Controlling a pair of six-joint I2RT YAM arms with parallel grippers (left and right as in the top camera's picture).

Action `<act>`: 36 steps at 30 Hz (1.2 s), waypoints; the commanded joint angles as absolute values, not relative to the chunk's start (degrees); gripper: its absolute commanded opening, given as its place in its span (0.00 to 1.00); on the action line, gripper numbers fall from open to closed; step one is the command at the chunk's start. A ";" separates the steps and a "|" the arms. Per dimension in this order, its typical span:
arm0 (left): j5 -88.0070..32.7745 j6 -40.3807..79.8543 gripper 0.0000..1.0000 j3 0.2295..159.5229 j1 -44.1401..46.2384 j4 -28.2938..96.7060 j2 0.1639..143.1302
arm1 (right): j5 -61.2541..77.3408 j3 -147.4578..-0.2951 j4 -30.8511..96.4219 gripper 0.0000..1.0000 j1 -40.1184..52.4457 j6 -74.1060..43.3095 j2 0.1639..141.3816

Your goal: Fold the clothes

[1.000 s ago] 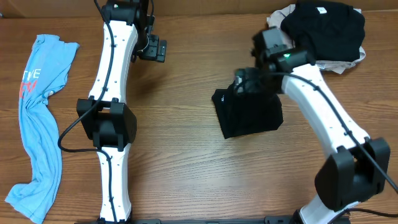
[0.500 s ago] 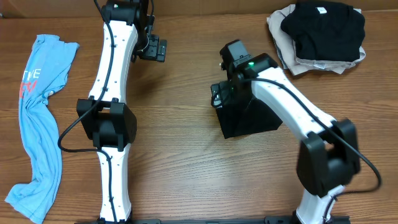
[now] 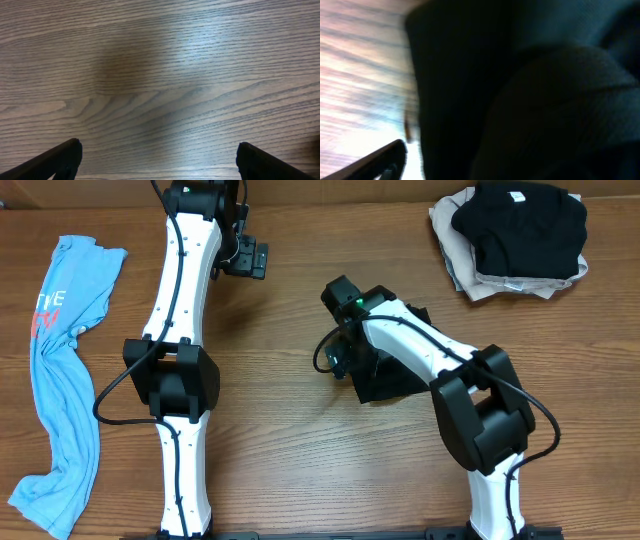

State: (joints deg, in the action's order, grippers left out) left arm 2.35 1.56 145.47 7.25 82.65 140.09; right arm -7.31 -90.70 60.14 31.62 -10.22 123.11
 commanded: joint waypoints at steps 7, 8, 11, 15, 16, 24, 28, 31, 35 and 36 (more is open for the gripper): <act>1.89 1.69 1.00 146.30 7.09 83.22 143.28 | -13.21 -90.94 59.75 0.64 31.18 -15.18 127.76; 1.89 1.69 1.00 146.30 7.09 83.20 143.28 | -13.30 -91.09 59.83 0.60 31.00 -15.29 127.72; 1.91 1.69 1.00 146.30 7.09 83.11 143.28 | -13.30 -91.81 60.34 0.41 30.50 -15.31 127.72; 1.91 1.69 1.00 146.30 7.09 83.11 143.28 | -13.19 -93.10 61.36 0.19 29.76 -17.02 127.13; 1.91 1.69 1.00 146.30 7.09 83.11 143.28 | -12.82 -93.65 61.87 0.15 29.58 -17.34 126.74; 1.91 1.69 1.00 146.30 7.09 82.89 143.28 | -12.21 -105.47 72.01 0.06 26.76 -17.69 121.34; 1.91 1.69 1.00 146.30 7.09 82.89 143.28 | -12.27 -115.61 78.56 0.05 24.36 -15.88 119.11; 1.93 1.67 1.00 146.30 7.07 82.81 143.28 | -12.47 -123.13 82.56 0.04 21.89 -13.10 118.19; 1.96 1.67 1.00 146.30 7.09 82.54 143.28 | -15.09 -130.89 86.00 0.04 18.17 -11.70 117.64; 1.96 1.67 1.00 146.30 7.07 82.48 143.28 | -15.90 -132.79 86.74 0.04 17.02 -11.62 117.64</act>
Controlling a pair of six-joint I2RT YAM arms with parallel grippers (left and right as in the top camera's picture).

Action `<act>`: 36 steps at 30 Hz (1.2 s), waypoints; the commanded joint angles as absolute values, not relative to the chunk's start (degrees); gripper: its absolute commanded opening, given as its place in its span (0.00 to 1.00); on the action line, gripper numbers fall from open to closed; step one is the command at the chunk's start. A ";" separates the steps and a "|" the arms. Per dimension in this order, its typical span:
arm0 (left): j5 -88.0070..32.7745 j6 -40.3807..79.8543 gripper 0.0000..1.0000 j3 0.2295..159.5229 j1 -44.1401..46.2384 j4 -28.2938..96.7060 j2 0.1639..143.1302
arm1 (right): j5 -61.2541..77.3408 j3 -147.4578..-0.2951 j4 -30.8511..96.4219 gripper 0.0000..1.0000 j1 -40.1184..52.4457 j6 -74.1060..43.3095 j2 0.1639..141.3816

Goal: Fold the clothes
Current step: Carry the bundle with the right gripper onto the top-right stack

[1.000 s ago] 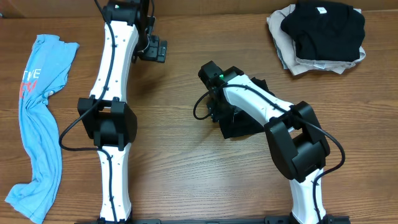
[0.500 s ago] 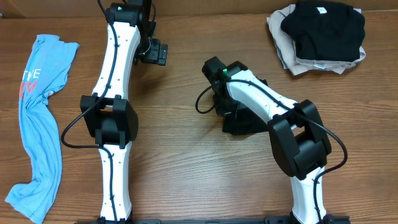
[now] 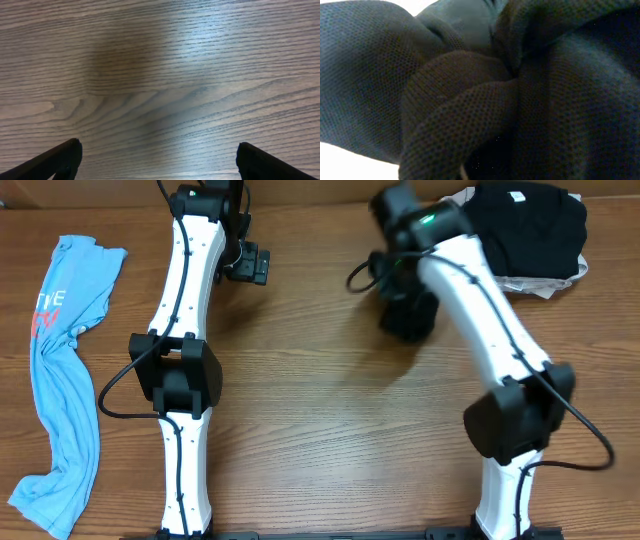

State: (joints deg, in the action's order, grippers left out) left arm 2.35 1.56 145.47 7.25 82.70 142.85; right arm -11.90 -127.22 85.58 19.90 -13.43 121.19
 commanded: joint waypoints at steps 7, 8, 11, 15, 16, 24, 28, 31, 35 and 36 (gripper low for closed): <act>2.20 1.26 1.00 146.30 7.07 82.08 143.28 | -24.03 -144.27 87.07 0.04 8.80 -2.42 117.60; 2.33 1.26 1.00 146.30 7.07 82.02 143.28 | -25.91 -145.01 85.93 0.04 8.03 -1.32 117.60; 2.33 1.28 1.00 146.30 7.09 81.67 143.28 | -29.36 -145.47 80.29 0.04 5.89 3.81 117.62; 2.33 1.28 1.00 146.30 7.09 81.23 143.28 | -29.50 -145.45 72.31 0.04 3.33 10.70 118.67; 2.33 1.26 1.00 146.30 7.07 81.19 143.28 | -29.50 -145.45 70.74 0.04 2.74 12.60 119.07; 2.31 1.28 1.00 146.30 7.09 80.64 143.28 | -29.04 -145.34 61.63 0.04 -3.60 18.57 122.67; 2.33 1.26 1.00 146.30 7.07 79.90 143.28 | -24.62 -145.21 59.92 0.04 -7.03 21.47 125.89; 2.33 1.28 1.00 146.30 7.09 79.59 143.28 | -22.24 -145.18 59.90 0.04 -7.84 21.50 127.83; 2.31 1.28 1.00 146.30 7.07 79.46 143.28 | -18.50 -145.10 59.90 0.04 -7.53 21.47 130.72; 2.33 1.28 1.00 146.30 7.07 79.48 143.28 | -18.46 -145.10 59.92 0.04 -7.09 21.47 131.48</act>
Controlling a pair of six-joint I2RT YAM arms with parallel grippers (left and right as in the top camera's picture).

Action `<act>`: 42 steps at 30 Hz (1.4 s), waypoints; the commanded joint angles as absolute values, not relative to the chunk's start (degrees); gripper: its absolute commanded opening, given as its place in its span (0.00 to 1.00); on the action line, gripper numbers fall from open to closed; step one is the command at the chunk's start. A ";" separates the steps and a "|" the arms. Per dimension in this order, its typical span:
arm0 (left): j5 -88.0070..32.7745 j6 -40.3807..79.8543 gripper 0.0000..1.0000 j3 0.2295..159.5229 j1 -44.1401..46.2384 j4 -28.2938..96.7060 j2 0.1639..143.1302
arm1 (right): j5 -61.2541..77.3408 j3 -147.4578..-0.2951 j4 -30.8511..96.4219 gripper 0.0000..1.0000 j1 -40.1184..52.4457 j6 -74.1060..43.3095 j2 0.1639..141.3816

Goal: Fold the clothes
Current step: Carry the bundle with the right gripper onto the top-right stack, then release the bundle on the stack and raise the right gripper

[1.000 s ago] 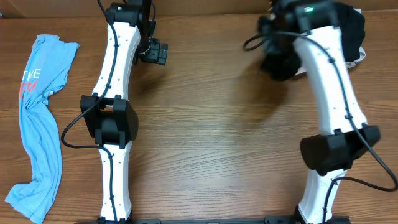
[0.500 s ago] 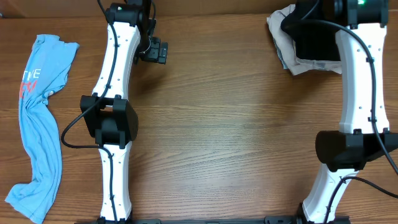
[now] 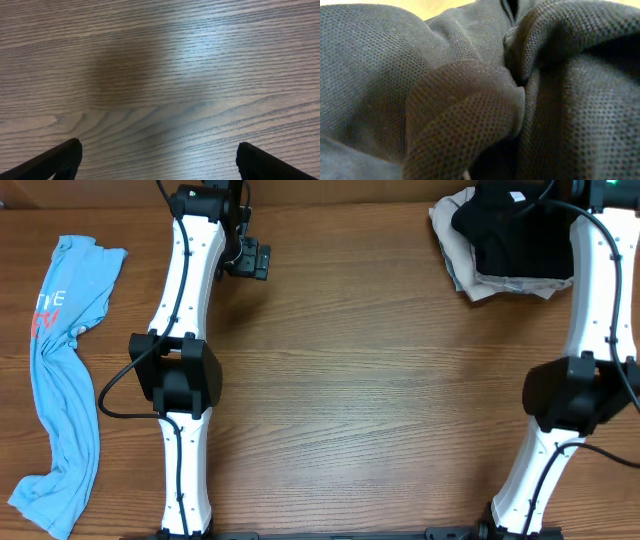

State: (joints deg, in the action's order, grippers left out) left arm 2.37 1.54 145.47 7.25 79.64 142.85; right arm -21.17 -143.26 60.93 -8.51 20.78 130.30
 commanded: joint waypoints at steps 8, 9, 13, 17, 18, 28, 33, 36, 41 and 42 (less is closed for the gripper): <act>2.33 1.26 1.00 146.30 7.07 78.87 143.28 | -17.67 -145.08 62.94 0.04 -4.36 19.59 138.39; 2.33 1.26 1.00 146.30 7.07 78.74 143.28 | -17.39 -145.08 63.24 0.04 -4.16 18.87 138.89; 2.33 1.28 1.00 146.30 7.07 78.46 143.28 | -12.53 -145.08 64.20 0.48 -2.92 17.50 139.74; 2.31 1.28 1.00 146.30 7.09 78.13 143.28 | -10.96 -146.15 63.94 1.00 -1.56 11.90 138.58; 2.31 1.28 1.00 146.30 7.09 77.89 143.28 | -9.98 -147.00 64.51 1.00 -1.28 11.64 137.86; 2.31 1.28 1.00 146.30 7.09 77.49 143.28 | -3.53 -163.72 71.79 1.00 -1.52 8.71 128.20; 2.31 1.28 1.00 146.30 7.09 77.49 143.28 | -3.75 -163.85 69.25 0.68 -4.71 8.71 127.76; 2.31 1.28 1.00 146.30 7.09 77.52 143.28 | -3.68 -160.99 65.69 0.22 -6.66 8.45 128.88; 2.31 1.28 1.00 146.30 7.09 77.52 143.28 | 0.86 -153.14 56.16 0.23 -9.23 7.20 131.87; 2.31 1.28 1.00 146.30 7.09 77.49 143.28 | 2.79 -151.22 54.33 0.38 -9.67 7.20 132.55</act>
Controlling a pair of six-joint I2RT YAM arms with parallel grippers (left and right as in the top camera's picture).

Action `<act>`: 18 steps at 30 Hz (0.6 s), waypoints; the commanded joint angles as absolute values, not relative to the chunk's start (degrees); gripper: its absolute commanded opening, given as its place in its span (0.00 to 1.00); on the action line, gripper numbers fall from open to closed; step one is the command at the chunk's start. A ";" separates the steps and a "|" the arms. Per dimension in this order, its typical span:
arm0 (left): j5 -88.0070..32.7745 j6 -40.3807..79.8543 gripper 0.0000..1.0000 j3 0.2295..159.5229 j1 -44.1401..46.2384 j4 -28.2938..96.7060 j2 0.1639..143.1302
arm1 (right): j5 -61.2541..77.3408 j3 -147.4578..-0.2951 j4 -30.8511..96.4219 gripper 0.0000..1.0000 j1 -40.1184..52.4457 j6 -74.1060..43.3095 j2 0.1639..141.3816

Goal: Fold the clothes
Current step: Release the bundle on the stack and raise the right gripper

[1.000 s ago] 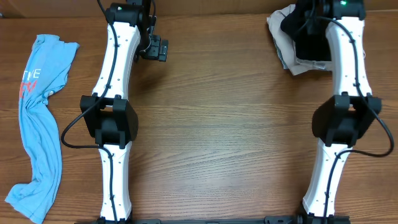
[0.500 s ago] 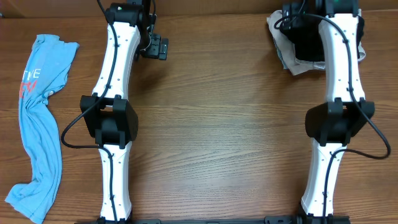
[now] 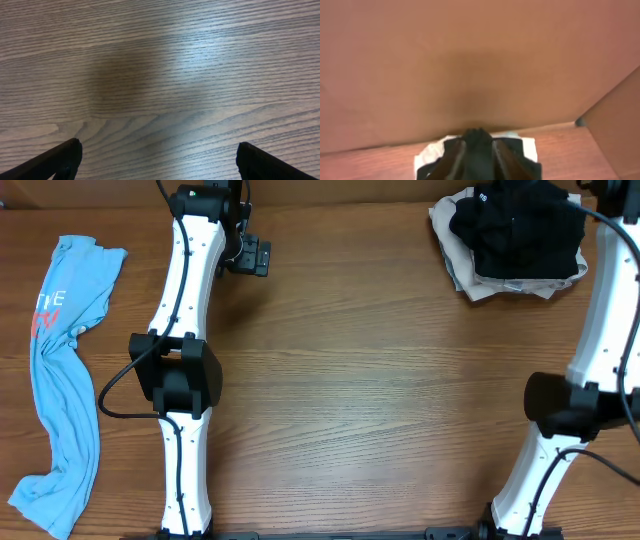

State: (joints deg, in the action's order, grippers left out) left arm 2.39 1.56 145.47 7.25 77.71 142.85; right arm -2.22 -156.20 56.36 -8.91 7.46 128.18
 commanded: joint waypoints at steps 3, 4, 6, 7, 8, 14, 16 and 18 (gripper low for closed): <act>2.31 1.30 1.00 146.30 7.09 77.49 143.28 | 6.20 -144.90 49.71 0.78 -10.52 5.06 134.06; 2.31 1.30 1.00 146.30 7.09 77.49 143.28 | 6.70 -142.39 48.34 0.87 -10.70 3.84 134.65; 2.31 1.30 1.00 146.30 7.09 77.49 143.28 | 7.51 -137.91 46.50 0.99 -10.92 2.70 135.70; 2.31 1.30 1.00 146.30 7.09 77.52 143.28 | 7.64 -135.50 45.78 1.00 -10.96 2.70 136.31; 2.31 1.28 1.00 146.30 7.09 77.52 143.28 | 7.68 -133.19 45.08 1.00 -10.96 2.68 136.75; 2.31 1.28 1.00 146.30 7.09 77.52 143.28 | 7.60 -117.51 38.98 1.00 -11.09 1.34 139.50; 2.31 1.28 1.00 146.30 7.09 77.52 143.28 | 7.75 -114.72 38.11 1.00 -11.35 0.78 140.33; 2.31 1.28 1.00 146.30 7.09 77.52 143.28 | 7.75 -113.36 37.82 1.00 -11.57 0.10 140.86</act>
State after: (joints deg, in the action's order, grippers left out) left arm 2.39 1.54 145.47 7.25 77.69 142.85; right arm 8.01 -118.78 34.96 -10.70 2.68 136.73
